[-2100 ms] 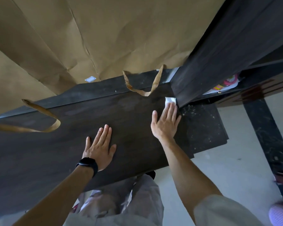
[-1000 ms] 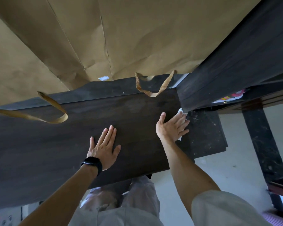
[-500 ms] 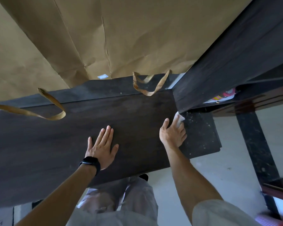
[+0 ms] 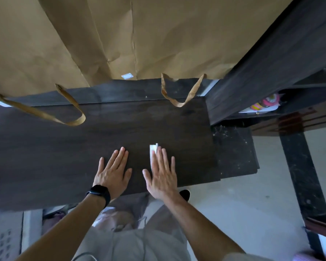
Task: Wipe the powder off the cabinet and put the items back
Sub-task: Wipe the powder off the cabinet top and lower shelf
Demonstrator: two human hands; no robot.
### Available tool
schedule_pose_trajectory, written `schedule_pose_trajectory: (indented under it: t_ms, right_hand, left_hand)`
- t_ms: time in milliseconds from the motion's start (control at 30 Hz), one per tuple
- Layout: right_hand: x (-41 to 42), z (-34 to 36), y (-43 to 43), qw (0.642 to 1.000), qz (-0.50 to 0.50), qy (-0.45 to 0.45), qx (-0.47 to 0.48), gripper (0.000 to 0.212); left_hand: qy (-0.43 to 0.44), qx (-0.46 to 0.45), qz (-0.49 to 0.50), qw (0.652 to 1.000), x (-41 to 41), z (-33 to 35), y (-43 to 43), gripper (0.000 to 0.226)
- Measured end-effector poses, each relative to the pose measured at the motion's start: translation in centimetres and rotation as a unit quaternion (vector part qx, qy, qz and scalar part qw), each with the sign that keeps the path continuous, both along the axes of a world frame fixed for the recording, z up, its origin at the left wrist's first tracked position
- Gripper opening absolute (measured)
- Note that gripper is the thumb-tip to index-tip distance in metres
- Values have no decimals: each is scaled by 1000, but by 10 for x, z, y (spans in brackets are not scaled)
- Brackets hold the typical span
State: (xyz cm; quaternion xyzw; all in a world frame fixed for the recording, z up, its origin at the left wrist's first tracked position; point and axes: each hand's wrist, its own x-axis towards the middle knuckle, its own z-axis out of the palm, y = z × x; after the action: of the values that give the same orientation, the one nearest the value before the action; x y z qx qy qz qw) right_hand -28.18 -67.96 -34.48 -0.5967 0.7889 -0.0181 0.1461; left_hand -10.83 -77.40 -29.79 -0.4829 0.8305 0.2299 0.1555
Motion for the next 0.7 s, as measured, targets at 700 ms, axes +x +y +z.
schedule_pose_trajectory:
  t_ms: [700]
  right_hand:
    - [10, -5, 28, 976, 208, -47, -35, 68]
  left_hand:
    - [-51, -8, 256, 965, 21, 2, 136, 64]
